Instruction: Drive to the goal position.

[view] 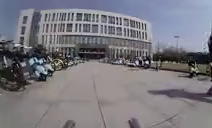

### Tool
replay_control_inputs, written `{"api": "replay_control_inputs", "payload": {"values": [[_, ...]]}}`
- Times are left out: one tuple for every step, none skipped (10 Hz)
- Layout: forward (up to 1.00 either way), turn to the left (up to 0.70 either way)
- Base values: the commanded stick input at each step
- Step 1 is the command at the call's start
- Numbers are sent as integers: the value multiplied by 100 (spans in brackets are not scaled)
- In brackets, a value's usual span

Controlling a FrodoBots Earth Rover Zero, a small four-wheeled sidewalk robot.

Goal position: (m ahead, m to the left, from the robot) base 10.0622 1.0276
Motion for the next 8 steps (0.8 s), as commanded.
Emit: {"api": "replay_control_inputs", "payload": {"values": [[100,0],[100,0],[100,0],[100,0],[100,0],[100,0],[100,0],[100,0]]}}
